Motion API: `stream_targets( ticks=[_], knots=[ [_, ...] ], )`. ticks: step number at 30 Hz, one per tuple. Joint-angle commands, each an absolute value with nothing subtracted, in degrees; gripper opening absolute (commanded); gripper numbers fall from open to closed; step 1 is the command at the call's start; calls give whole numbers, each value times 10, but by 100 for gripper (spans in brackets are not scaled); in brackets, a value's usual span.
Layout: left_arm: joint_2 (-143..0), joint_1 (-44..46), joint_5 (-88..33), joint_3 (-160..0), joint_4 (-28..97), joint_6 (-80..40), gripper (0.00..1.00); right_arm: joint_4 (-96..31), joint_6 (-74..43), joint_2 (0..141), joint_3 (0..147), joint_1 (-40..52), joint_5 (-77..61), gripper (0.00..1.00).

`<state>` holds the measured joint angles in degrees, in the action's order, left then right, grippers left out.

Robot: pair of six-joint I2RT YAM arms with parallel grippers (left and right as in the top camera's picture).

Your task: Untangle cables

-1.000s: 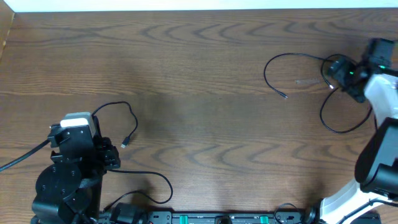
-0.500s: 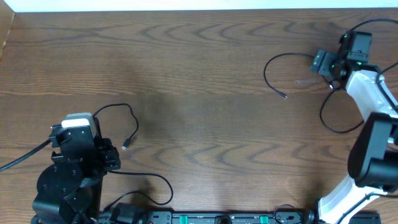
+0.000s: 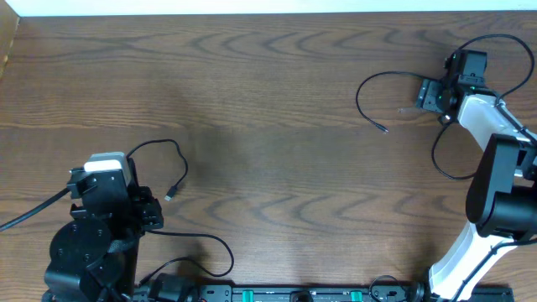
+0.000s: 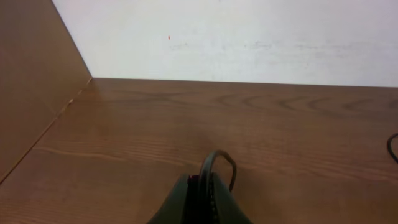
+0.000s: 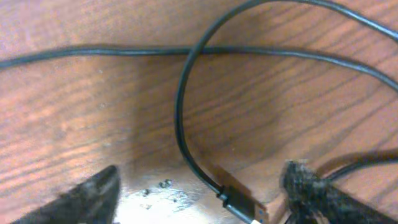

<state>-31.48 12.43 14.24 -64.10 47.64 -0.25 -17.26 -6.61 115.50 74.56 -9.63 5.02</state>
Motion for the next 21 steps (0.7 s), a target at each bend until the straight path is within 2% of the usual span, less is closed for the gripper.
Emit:
stream_targets(
  ticks=[1,3,8,10,11,12,14,21],
  knots=[
    [-314,122,139,-640,476,-12,8,-178,-61,1185,744,-93,58,70],
    [-314,122,139,-640,476,-12,7,-183,-61,1196,744,-93,57,66],
    [-314,122,139,-640,479,-12,8,-193,-61,1216,744,-93,57,66],
    [-314,122,139,-640,481,-12,7,-197,-61,1217,744,-93,57,59],
    [-314,122,139,-640,481,-12,8,-200,-61,1217,744,-93,57,52],
    [-314,122,139,-640,482,-12,7,-202,-61,1217,744,-93,57,39],
    [-314,122,139,-640,484,-12,7,-208,-61,1217,744,-93,57,1],
    [-314,122,139,-640,490,-12,7,-242,-44,1192,751,-113,103,1]
  ],
)
